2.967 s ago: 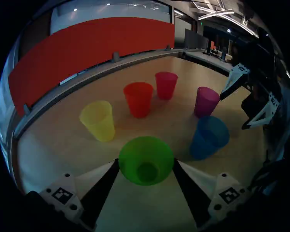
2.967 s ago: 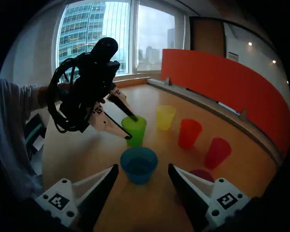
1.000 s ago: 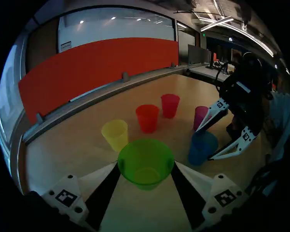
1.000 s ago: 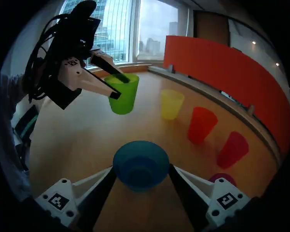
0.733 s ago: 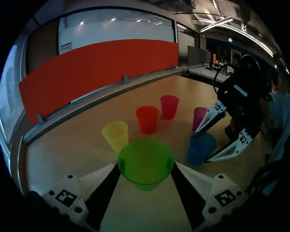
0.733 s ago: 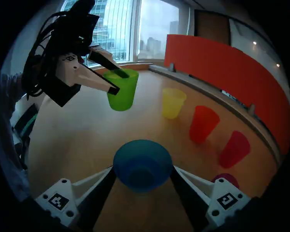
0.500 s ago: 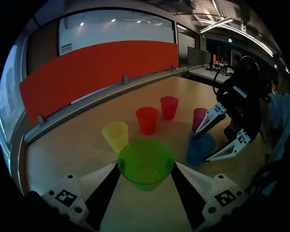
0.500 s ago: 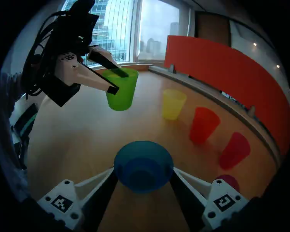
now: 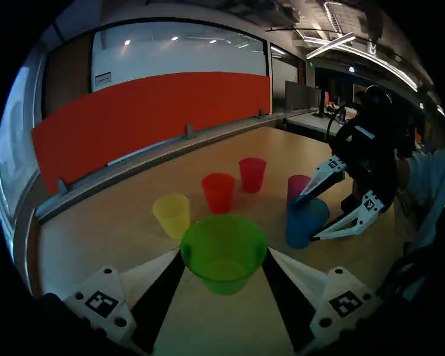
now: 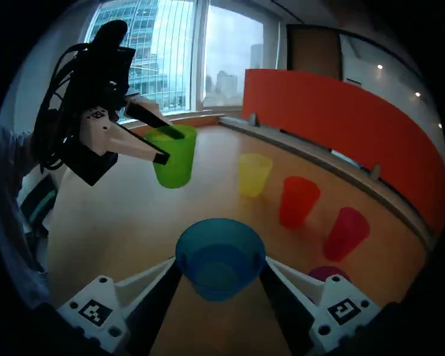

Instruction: Pour water

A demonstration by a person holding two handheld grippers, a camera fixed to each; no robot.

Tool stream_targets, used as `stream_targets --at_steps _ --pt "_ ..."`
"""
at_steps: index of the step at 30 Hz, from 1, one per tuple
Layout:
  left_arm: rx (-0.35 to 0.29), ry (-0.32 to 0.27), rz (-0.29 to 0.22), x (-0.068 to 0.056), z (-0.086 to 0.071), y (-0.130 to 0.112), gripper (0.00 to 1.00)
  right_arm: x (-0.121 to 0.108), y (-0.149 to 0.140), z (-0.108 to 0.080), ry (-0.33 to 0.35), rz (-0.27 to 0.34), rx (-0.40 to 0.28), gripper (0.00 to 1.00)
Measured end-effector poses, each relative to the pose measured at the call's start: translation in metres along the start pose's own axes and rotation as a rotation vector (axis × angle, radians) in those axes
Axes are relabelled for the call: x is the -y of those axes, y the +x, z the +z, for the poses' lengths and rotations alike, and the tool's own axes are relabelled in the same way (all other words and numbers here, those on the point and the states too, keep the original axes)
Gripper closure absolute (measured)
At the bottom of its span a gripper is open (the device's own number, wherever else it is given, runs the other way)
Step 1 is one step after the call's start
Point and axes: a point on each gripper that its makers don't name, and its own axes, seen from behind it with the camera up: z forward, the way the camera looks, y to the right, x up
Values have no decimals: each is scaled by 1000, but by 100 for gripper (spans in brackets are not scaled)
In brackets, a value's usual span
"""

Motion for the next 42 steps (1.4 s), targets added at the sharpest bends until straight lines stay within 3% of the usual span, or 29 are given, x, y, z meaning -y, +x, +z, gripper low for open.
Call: stream_targets --at_steps 6,16,29,42 --pt "-53 -8 -15 -7 -3 13 13 -6 12 -20 -22 17 -42 10" --pt "-195 -35 -29 -22 -8 45 13 -15 37 -52 -56 17 -117 10" --pt "-379 -60 -35 -45 -20 87 12 -19 73 -80 -84 8 -217 10" --pt "-414 -64 0 -61 -21 95 12 -21 92 -97 -98 -7 -305 10"
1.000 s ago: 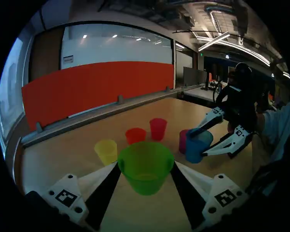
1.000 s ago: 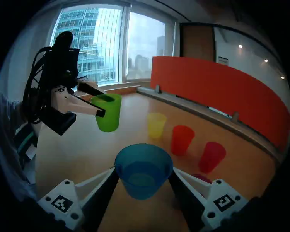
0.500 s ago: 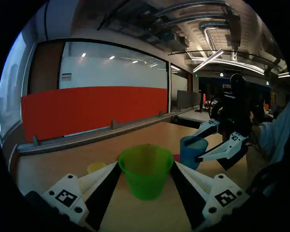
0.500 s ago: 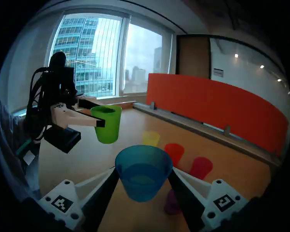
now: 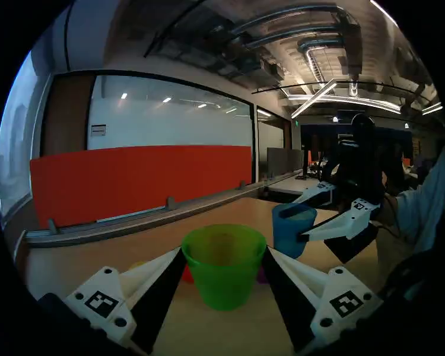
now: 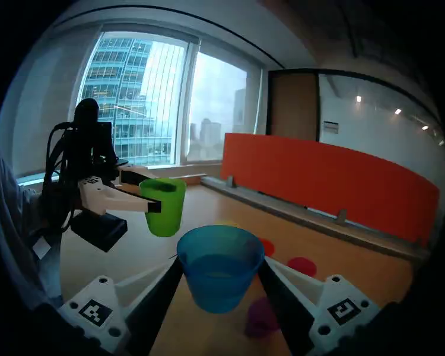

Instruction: Pour water

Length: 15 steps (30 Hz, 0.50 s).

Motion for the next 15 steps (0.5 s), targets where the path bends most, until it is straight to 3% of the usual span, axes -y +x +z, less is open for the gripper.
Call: stream_targets --at_steps 15 --pt "-16 -9 20 -12 -1 6 12 -10 25 -8 0 -13 -76 10"
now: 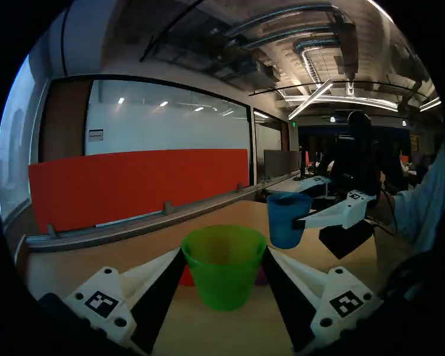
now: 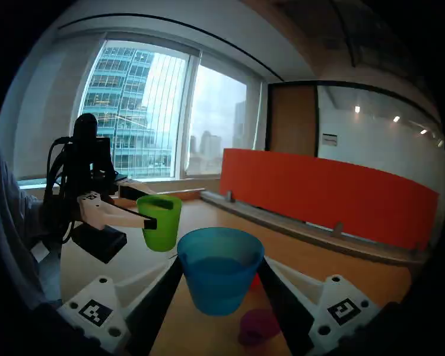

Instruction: Pour water

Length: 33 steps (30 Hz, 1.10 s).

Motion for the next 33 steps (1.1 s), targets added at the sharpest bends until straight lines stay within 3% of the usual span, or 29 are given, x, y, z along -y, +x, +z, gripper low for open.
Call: stream_targets --at_steps 15,33 --pt "-7 -15 12 -12 3 4 12 -11 24 -1 4 -70 -32 10" --pt "-24 -40 10 -22 10 12 12 -23 65 8 13 -254 -68 10"
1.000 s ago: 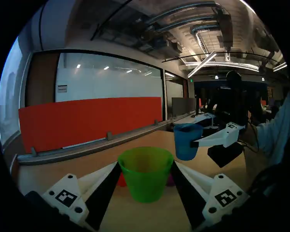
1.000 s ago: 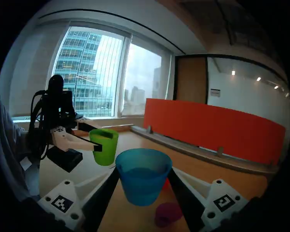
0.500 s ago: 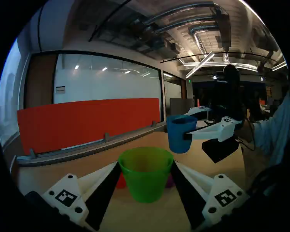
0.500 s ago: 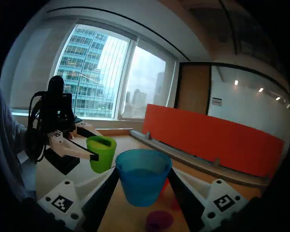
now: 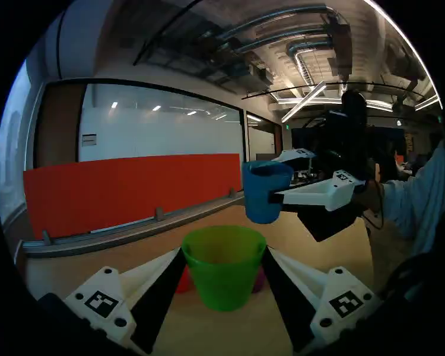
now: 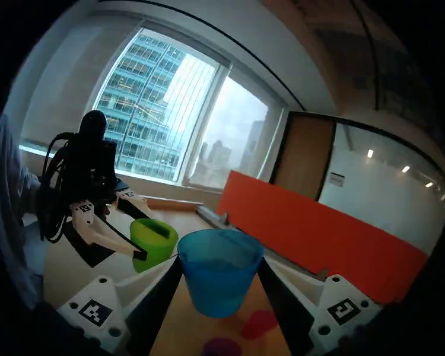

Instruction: Pour water

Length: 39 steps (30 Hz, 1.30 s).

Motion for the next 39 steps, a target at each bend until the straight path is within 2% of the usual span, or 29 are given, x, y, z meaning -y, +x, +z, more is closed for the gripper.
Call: stream_targets --at_steps 16,39 --pt "-10 -21 0 -8 5 8 13 -15 38 13 -29 -238 -32 10" --pt "-30 -46 -5 -15 11 14 13 -30 80 39 -58 -537 -54 11"
